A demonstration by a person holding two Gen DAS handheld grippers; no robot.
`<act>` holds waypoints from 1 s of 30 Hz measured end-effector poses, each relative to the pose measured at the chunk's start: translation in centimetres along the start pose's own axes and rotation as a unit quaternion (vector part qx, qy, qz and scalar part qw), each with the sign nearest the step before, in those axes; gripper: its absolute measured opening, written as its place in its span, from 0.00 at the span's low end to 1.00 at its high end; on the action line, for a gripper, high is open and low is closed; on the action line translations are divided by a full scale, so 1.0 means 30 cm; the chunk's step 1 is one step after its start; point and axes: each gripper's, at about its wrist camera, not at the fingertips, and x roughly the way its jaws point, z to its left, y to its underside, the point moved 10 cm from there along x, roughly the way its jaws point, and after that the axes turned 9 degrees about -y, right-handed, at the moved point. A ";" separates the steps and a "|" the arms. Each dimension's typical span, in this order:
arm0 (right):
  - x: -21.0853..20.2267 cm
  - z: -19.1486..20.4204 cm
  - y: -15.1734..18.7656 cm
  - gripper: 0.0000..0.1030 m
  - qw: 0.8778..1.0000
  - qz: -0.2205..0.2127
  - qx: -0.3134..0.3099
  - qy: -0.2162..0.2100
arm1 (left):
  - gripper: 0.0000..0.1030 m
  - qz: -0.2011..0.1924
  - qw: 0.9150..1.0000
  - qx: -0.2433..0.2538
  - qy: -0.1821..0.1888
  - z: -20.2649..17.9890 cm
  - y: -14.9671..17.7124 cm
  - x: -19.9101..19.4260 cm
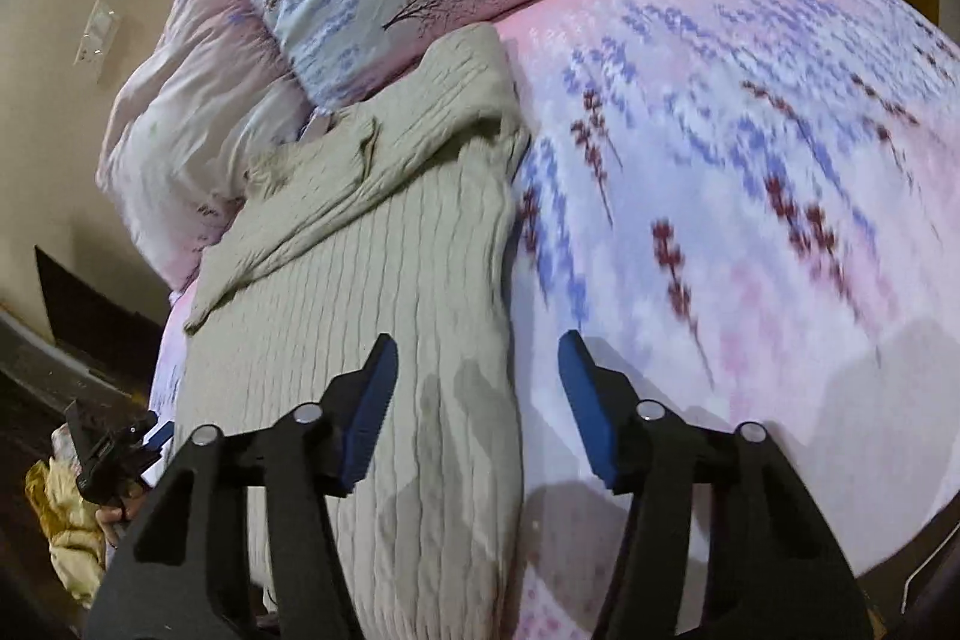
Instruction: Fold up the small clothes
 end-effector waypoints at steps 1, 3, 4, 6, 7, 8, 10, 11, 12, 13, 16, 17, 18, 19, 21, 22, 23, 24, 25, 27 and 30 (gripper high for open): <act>-0.007 0.002 0.012 0.53 1.000 0.001 0.002 -0.007 | 0.61 -0.001 1.000 0.000 0.002 -0.007 0.015 -0.007; -0.027 0.009 0.054 0.49 0.999 0.010 0.014 -0.034 | 0.54 0.002 1.000 -0.003 0.015 -0.027 0.060 -0.026; -0.039 0.010 0.074 0.44 0.999 0.016 0.019 -0.048 | 0.50 0.005 1.000 -0.006 0.025 -0.037 0.081 -0.033; -0.056 0.016 0.118 0.40 0.997 0.025 0.029 -0.071 | 0.41 0.019 0.998 -0.014 0.054 -0.064 0.138 -0.041; -0.066 0.023 0.148 0.38 0.995 0.032 0.035 -0.089 | 0.41 0.015 0.998 -0.016 0.059 -0.071 0.156 -0.050; -0.072 0.033 0.183 0.33 0.992 0.041 0.042 -0.108 | 0.40 0.015 0.998 -0.016 0.066 -0.080 0.175 -0.058; -0.079 0.049 0.230 0.31 0.989 0.052 0.048 -0.129 | 0.37 0.022 0.997 -0.016 0.077 -0.101 0.213 -0.069; -0.083 0.057 0.248 0.30 0.988 0.054 0.049 -0.138 | 0.37 0.025 0.996 -0.016 0.083 -0.111 0.228 -0.072; -0.085 0.070 0.273 0.28 0.986 0.061 0.049 -0.148 | 0.37 0.029 0.996 -0.015 0.089 -0.123 0.246 -0.077; -0.084 0.077 0.289 0.25 0.985 0.066 0.047 -0.151 | 0.37 0.033 0.995 -0.012 0.092 -0.134 0.262 -0.080; -0.079 0.106 0.322 0.20 0.984 0.078 0.033 -0.155 | 0.37 0.041 0.994 -0.006 0.098 -0.158 0.288 -0.085; -0.078 0.114 0.329 0.20 0.984 0.080 0.028 -0.154 | 0.37 0.043 0.994 -0.005 0.098 -0.162 0.295 -0.087; -0.074 0.123 0.333 0.20 0.985 0.082 0.022 -0.151 | 0.35 0.045 0.994 -0.003 0.098 -0.165 0.298 -0.087; -0.070 0.132 0.334 0.17 0.985 0.083 0.015 -0.149 | 0.33 0.047 0.994 -0.004 0.099 -0.166 0.300 -0.086; -0.068 0.139 0.332 0.13 0.985 0.084 0.009 -0.149 | 0.28 0.053 0.994 -0.008 0.099 -0.165 0.303 -0.079; -0.068 0.145 0.329 0.10 0.986 0.081 0.004 -0.148 | 0.24 0.055 0.994 -0.009 0.098 -0.166 0.302 -0.077; -0.071 0.147 0.324 0.08 0.986 0.078 -0.002 -0.145 | 0.17 0.058 0.994 -0.008 0.094 -0.166 0.303 -0.073; -0.070 0.153 0.315 0.08 0.987 0.072 -0.009 -0.141 | 0.11 0.059 0.994 -0.005 0.087 -0.165 0.302 -0.068; -0.077 0.163 0.304 0.08 0.988 0.063 -0.020 -0.137 | 0.08 0.059 0.995 -0.003 0.083 -0.164 0.299 -0.066; -0.090 0.186 0.274 0.07 0.990 0.042 -0.043 -0.128 | 0.07 0.054 0.996 0.004 0.076 -0.171 0.283 -0.064; -0.129 0.223 0.211 0.07 0.991 -0.003 -0.083 -0.108 | 0.06 0.027 0.998 0.028 0.055 -0.173 0.228 -0.086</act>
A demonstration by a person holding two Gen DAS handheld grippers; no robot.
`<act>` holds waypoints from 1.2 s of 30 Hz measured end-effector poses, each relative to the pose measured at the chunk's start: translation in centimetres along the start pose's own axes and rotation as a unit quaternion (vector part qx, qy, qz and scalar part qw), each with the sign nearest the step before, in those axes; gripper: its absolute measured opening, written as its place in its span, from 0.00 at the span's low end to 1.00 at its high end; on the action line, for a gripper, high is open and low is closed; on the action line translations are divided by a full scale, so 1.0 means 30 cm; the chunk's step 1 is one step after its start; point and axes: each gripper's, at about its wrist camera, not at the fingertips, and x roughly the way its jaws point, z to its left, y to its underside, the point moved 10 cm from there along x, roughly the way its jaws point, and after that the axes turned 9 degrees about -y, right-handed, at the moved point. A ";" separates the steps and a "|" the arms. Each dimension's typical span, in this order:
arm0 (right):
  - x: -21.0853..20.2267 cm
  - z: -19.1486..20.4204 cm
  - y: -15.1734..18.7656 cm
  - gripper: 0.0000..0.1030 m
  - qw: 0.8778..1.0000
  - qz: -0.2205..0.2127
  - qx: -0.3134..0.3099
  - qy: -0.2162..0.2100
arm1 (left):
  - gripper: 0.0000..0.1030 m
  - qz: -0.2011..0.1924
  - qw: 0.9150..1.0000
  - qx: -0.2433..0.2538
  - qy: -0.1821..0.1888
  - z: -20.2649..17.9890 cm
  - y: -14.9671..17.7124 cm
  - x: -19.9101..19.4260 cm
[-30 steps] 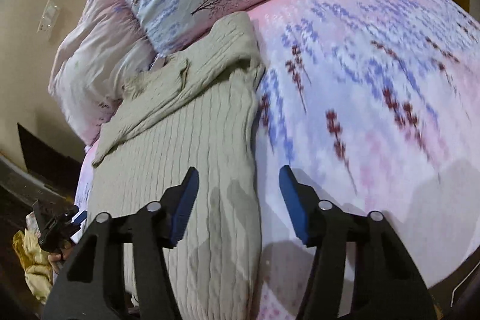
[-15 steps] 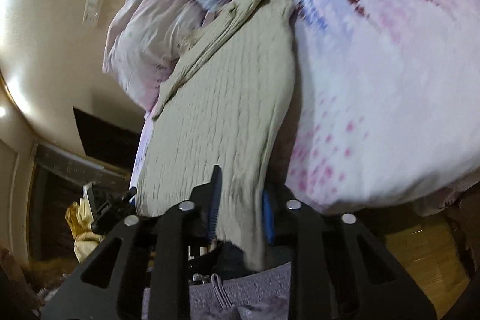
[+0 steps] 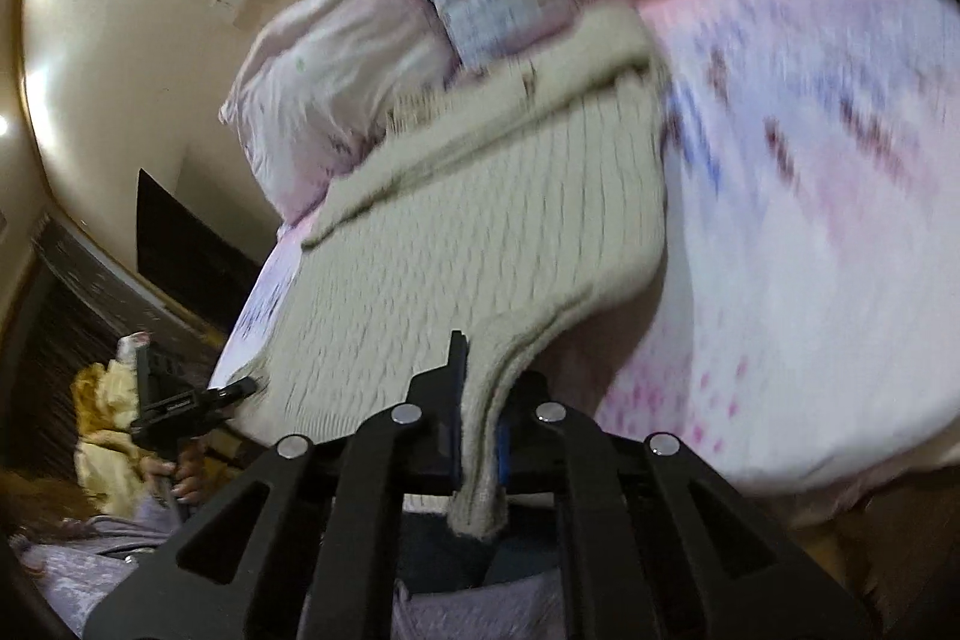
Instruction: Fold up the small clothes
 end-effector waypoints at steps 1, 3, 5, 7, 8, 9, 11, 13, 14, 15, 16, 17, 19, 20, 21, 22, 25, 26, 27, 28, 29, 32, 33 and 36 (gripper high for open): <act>-0.017 0.011 -0.029 0.07 1.000 -0.016 -0.020 0.013 | 0.06 -0.010 1.000 0.009 -0.010 0.000 -0.023 -0.011; -0.041 0.031 -0.091 0.07 0.996 -0.049 -0.057 0.042 | 0.06 -0.038 0.998 0.026 -0.032 -0.002 -0.092 -0.035; -0.051 0.050 -0.144 0.06 0.991 -0.076 -0.087 0.065 | 0.06 -0.060 0.997 0.035 -0.045 -0.005 -0.155 -0.053; -0.061 0.079 -0.203 0.06 0.982 -0.110 -0.128 0.088 | 0.06 -0.088 0.993 0.046 -0.065 -0.011 -0.233 -0.068; -0.065 0.097 -0.228 0.06 0.976 -0.125 -0.147 0.097 | 0.06 -0.104 0.991 0.049 -0.075 -0.016 -0.279 -0.077; -0.066 0.115 -0.256 0.07 0.970 -0.139 -0.169 0.106 | 0.06 -0.112 0.989 0.050 -0.077 -0.019 -0.308 -0.080; -0.052 0.136 -0.304 0.06 0.960 -0.156 -0.198 0.124 | 0.06 -0.126 0.987 0.049 -0.082 -0.028 -0.371 -0.078; -0.025 0.144 -0.352 0.06 0.951 -0.167 -0.216 0.144 | 0.06 -0.136 0.985 0.052 -0.095 -0.034 -0.440 -0.056; -0.017 0.143 -0.376 0.07 0.948 -0.173 -0.222 0.149 | 0.06 -0.140 0.983 0.054 -0.102 -0.037 -0.472 -0.043; -0.008 0.141 -0.403 0.07 0.945 -0.180 -0.227 0.153 | 0.06 -0.143 0.982 0.055 -0.107 -0.041 -0.492 -0.033; -0.001 0.142 -0.420 0.06 0.943 -0.186 -0.229 0.156 | 0.06 -0.148 0.981 0.058 -0.113 -0.045 -0.525 -0.021; 0.008 0.138 -0.443 0.07 0.941 -0.190 -0.232 0.160 | 0.06 -0.152 0.980 0.060 -0.117 -0.047 -0.546 -0.015; 0.024 0.131 -0.481 0.07 0.936 -0.198 -0.236 0.167 | 0.06 -0.162 0.976 0.067 -0.129 -0.056 -0.605 0.006; 0.036 0.127 -0.501 0.07 0.935 -0.201 -0.238 0.172 | 0.06 -0.165 0.975 0.069 -0.134 -0.060 -0.628 0.017; 0.047 0.124 -0.518 0.07 0.933 -0.202 -0.240 0.175 | 0.06 -0.167 0.973 0.072 -0.139 -0.065 -0.657 0.030; 0.060 0.119 -0.545 0.07 0.931 -0.205 -0.243 0.180 | 0.06 -0.169 0.973 0.073 -0.142 -0.069 -0.681 0.041; 0.099 0.106 -0.608 0.07 0.927 -0.206 -0.247 0.191 | 0.06 -0.173 0.970 0.074 -0.151 -0.075 -0.752 0.078; 0.113 0.097 -0.624 0.07 0.927 -0.205 -0.245 0.194 | 0.06 -0.173 0.970 0.075 -0.154 -0.075 -0.774 0.093; 0.136 0.079 -0.650 0.07 0.929 -0.202 -0.239 0.197 | 0.06 -0.173 0.969 0.075 -0.159 -0.072 -0.802 0.114; 0.152 0.065 -0.664 0.07 0.931 -0.199 -0.233 0.200 | 0.06 -0.170 0.969 0.074 -0.162 -0.067 -0.826 0.138; 0.176 0.044 -0.678 0.07 0.933 -0.194 -0.223 0.205 | 0.06 -0.168 0.969 0.073 -0.164 -0.064 -0.842 0.156; 0.264 -0.057 -0.708 0.07 0.946 -0.168 -0.174 0.215 | 0.06 -0.156 0.969 0.068 -0.179 -0.035 -0.900 0.256; 0.291 -0.089 -0.713 0.07 0.950 -0.158 -0.159 0.217 | 0.06 -0.150 0.970 0.064 -0.181 -0.025 -0.908 0.284; 0.366 -0.182 -0.725 0.07 0.957 -0.134 -0.122 0.227 | 0.06 -0.129 0.975 0.042 -0.178 0.011 -0.929 0.370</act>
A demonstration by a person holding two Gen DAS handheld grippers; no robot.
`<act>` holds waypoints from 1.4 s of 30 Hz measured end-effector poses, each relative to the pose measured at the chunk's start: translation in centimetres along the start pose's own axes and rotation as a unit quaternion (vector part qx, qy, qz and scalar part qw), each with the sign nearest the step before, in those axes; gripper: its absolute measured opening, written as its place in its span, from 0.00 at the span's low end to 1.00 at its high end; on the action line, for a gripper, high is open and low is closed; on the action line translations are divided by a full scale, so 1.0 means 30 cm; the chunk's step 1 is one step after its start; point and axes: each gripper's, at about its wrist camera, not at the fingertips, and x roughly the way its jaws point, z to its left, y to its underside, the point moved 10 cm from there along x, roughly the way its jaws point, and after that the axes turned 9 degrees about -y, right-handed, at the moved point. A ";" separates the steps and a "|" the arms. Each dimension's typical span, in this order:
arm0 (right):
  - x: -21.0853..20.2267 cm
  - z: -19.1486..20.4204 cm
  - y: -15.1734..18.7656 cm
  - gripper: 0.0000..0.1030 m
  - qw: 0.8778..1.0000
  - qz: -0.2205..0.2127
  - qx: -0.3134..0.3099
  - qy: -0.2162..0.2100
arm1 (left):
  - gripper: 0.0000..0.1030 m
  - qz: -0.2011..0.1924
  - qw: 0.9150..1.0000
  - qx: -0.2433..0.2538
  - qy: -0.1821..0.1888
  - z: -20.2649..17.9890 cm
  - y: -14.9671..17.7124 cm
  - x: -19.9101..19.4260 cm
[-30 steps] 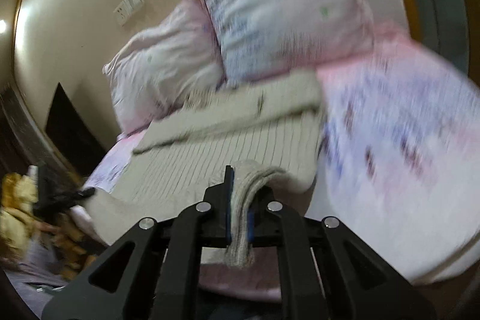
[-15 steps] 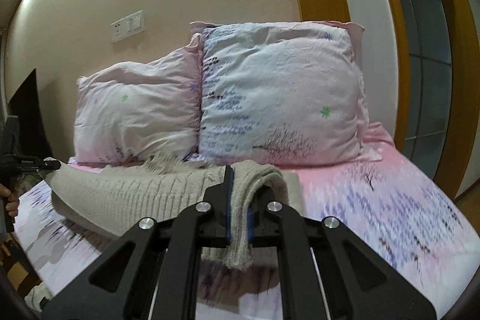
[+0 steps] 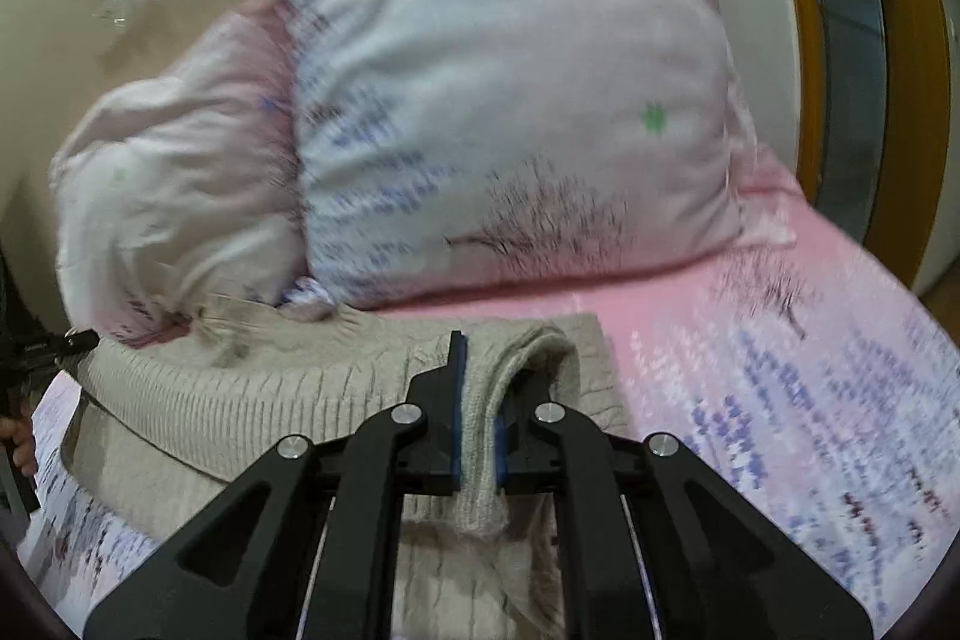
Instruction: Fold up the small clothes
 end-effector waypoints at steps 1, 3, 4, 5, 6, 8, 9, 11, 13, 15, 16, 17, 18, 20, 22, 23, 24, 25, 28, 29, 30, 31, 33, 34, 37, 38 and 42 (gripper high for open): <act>0.027 -0.014 0.003 0.07 1.000 0.008 0.008 0.003 | 0.06 0.004 1.000 -0.004 0.000 0.000 -0.002 0.021; 0.058 -0.032 0.002 0.07 1.000 0.017 0.023 0.003 | 0.06 0.010 1.000 -0.010 0.003 -0.001 -0.007 0.057; 0.082 -0.048 0.005 0.07 0.999 0.027 0.039 0.002 | 0.06 0.017 1.000 -0.016 0.007 0.000 -0.006 0.073; 0.103 -0.058 0.011 0.07 0.998 0.038 0.050 -0.001 | 0.06 0.022 1.000 -0.021 0.008 0.000 -0.004 0.086; 0.123 -0.067 0.019 0.07 0.997 0.049 0.061 -0.003 | 0.06 0.031 0.999 -0.030 0.010 0.006 0.003 0.105; 0.157 -0.076 0.034 0.08 0.994 0.068 0.079 -0.012 | 0.06 0.049 0.997 -0.053 0.019 0.016 0.022 0.135; 0.177 -0.083 0.042 0.09 0.992 0.079 0.093 -0.017 | 0.06 0.054 0.996 -0.062 0.023 0.021 0.029 0.143; 0.201 -0.095 0.042 0.10 0.989 0.088 0.114 -0.025 | 0.06 0.061 0.995 -0.076 0.031 0.028 0.042 0.155; 0.227 -0.109 0.039 0.14 0.983 0.094 0.152 -0.041 | 0.06 0.066 0.993 -0.090 0.040 0.037 0.048 0.159; 0.247 -0.124 0.032 0.24 0.975 0.096 0.193 -0.060 | 0.06 0.072 0.990 -0.107 0.048 0.043 0.047 0.167; 0.260 -0.134 0.027 0.35 0.968 0.094 0.222 -0.073 | 0.06 0.077 0.989 -0.117 0.054 0.045 0.048 0.172; 0.270 -0.143 0.022 0.47 0.961 0.093 0.245 -0.084 | 0.06 0.083 0.987 -0.127 0.060 0.046 0.048 0.178; 0.279 -0.147 0.019 0.53 0.955 0.092 0.264 -0.094 | 0.07 0.088 0.985 -0.133 0.063 0.047 0.048 0.183; 0.293 -0.157 0.008 0.61 0.948 0.086 0.290 -0.100 | 0.07 0.096 0.982 -0.145 0.070 0.050 0.050 0.187; 0.297 -0.156 0.008 0.64 0.949 0.085 0.289 -0.096 | 0.10 0.098 0.982 -0.145 0.074 0.044 0.049 0.190; 0.298 -0.153 0.010 0.64 0.950 0.085 0.287 -0.094 | 0.13 0.099 0.981 -0.146 0.079 0.041 0.048 0.189; 0.299 -0.152 0.015 0.64 0.950 0.086 0.285 -0.093 | 0.17 0.100 0.980 -0.148 0.082 0.051 0.047 0.185; 0.306 -0.148 0.017 0.64 0.950 0.087 0.285 -0.092 | 0.20 0.102 0.979 -0.150 0.088 0.050 0.047 0.185; 0.305 -0.143 0.023 0.64 0.951 0.086 0.282 -0.091 | 0.32 0.101 0.978 -0.151 0.104 0.036 0.043 0.176; 0.295 -0.140 0.023 0.64 0.952 0.087 0.279 -0.089 | 0.38 0.101 0.978 -0.149 0.104 0.033 0.042 0.170; 0.277 -0.139 0.022 0.64 0.954 0.086 0.274 -0.083 | 0.47 0.101 0.979 -0.145 0.104 0.033 0.042 0.158; 0.244 -0.141 0.013 0.64 0.961 0.080 0.258 -0.068 | 0.54 0.098 0.980 -0.141 0.104 0.039 0.040 0.139; 0.183 -0.164 -0.008 0.67 0.970 0.064 0.228 -0.044 | 0.73 0.081 0.983 -0.132 0.097 0.073 0.033 0.093; 0.143 -0.187 -0.018 0.70 0.975 0.057 0.211 -0.032 | 0.77 0.070 0.986 -0.124 0.083 0.102 0.031 0.068; 0.073 -0.253 0.001 0.76 0.977 0.075 0.198 -0.019 | 0.79 0.064 0.990 -0.112 0.064 0.168 0.042 0.039; 0.064 -0.266 0.013 0.76 0.976 0.084 0.200 -0.021 | 0.79 0.070 0.989 -0.112 0.063 0.186 0.054 0.037; 0.054 -0.287 0.074 0.76 0.968 0.118 0.217 -0.045 | 0.78 0.097 0.986 -0.117 0.065 0.234 0.125 0.047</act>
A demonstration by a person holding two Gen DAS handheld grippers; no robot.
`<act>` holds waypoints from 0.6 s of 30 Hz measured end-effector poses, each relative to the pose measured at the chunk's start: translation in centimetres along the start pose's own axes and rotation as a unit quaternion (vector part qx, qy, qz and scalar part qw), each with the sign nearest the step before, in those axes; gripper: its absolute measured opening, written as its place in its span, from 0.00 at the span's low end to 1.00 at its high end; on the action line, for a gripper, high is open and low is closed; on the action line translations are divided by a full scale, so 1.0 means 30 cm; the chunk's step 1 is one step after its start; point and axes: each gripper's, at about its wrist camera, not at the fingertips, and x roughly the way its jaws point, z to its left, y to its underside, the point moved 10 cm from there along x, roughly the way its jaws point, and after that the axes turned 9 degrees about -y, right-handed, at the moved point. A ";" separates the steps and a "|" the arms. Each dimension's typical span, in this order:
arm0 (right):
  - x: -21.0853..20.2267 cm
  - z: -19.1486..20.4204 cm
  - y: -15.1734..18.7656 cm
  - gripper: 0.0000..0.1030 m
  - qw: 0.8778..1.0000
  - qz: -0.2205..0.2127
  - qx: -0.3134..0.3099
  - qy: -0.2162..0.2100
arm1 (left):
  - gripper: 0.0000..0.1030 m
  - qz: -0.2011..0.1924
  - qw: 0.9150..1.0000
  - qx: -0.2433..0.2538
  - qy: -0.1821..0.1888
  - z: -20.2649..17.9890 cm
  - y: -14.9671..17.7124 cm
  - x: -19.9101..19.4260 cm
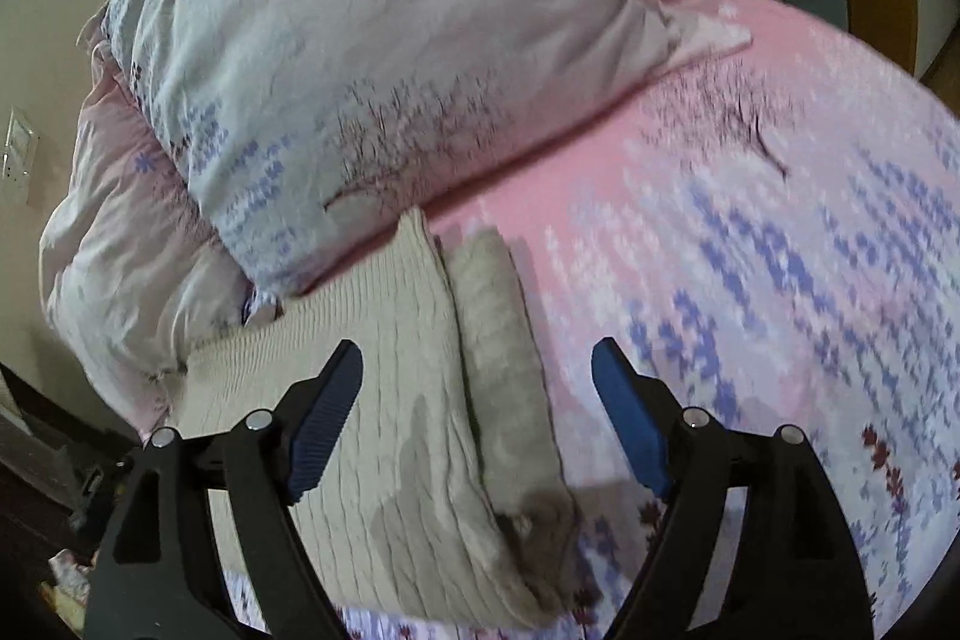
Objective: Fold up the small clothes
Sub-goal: 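Lay the hem onto the collar and open both grippers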
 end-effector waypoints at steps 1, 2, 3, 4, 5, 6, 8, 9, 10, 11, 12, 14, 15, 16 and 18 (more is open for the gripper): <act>-0.005 -0.004 0.010 0.76 1.000 0.002 -0.002 -0.001 | 0.78 0.003 1.000 0.001 0.003 0.002 0.011 0.002; -0.009 -0.002 0.017 0.76 1.000 0.000 -0.008 0.002 | 0.78 0.005 1.000 0.004 0.005 0.004 0.021 0.003; -0.010 0.005 0.022 0.76 1.000 -0.002 -0.016 0.005 | 0.78 0.006 1.000 0.009 0.005 0.005 0.031 0.003; -0.012 0.016 0.026 0.72 1.000 -0.005 -0.025 0.006 | 0.78 0.007 1.000 0.013 0.002 0.007 0.039 0.003; -0.013 0.034 0.030 0.67 0.999 -0.010 -0.038 0.008 | 0.78 0.009 1.000 0.014 -0.001 0.011 0.045 0.005; -0.012 0.058 0.036 0.66 0.998 -0.012 -0.057 0.010 | 0.78 0.011 1.000 0.013 -0.003 0.015 0.048 0.007; -0.020 0.102 0.050 0.60 0.995 -0.015 -0.093 0.012 | 0.78 0.018 1.000 0.005 -0.004 0.022 0.054 0.019; -0.014 0.142 0.060 0.58 0.993 -0.019 -0.120 0.010 | 0.78 0.019 1.000 0.003 -0.003 0.024 0.057 0.020; -0.012 0.168 0.069 0.54 0.990 -0.018 -0.138 0.006 | 0.78 0.017 1.000 0.004 -0.002 0.023 0.058 0.020; -0.003 0.195 0.077 0.53 0.988 -0.017 -0.154 0.002 | 0.78 0.018 1.000 0.006 0.000 0.021 0.062 0.020; 0.014 0.231 0.092 0.52 0.985 -0.012 -0.175 -0.004 | 0.78 0.019 1.000 0.008 0.003 0.015 0.066 0.022; 0.045 0.275 0.113 0.52 0.981 0.000 -0.192 -0.014 | 0.78 0.021 1.000 0.011 0.007 0.005 0.072 0.025; 0.073 0.305 0.128 0.52 0.979 0.010 -0.201 -0.017 | 0.78 0.021 1.000 0.011 0.009 0.002 0.074 0.024; 0.092 0.327 0.137 0.52 0.978 0.016 -0.208 -0.018 | 0.78 0.023 1.000 0.010 0.012 -0.003 0.077 0.025; 0.137 0.374 0.161 0.53 0.973 0.025 -0.229 -0.008 | 0.78 0.027 0.999 0.007 0.021 -0.017 0.083 0.028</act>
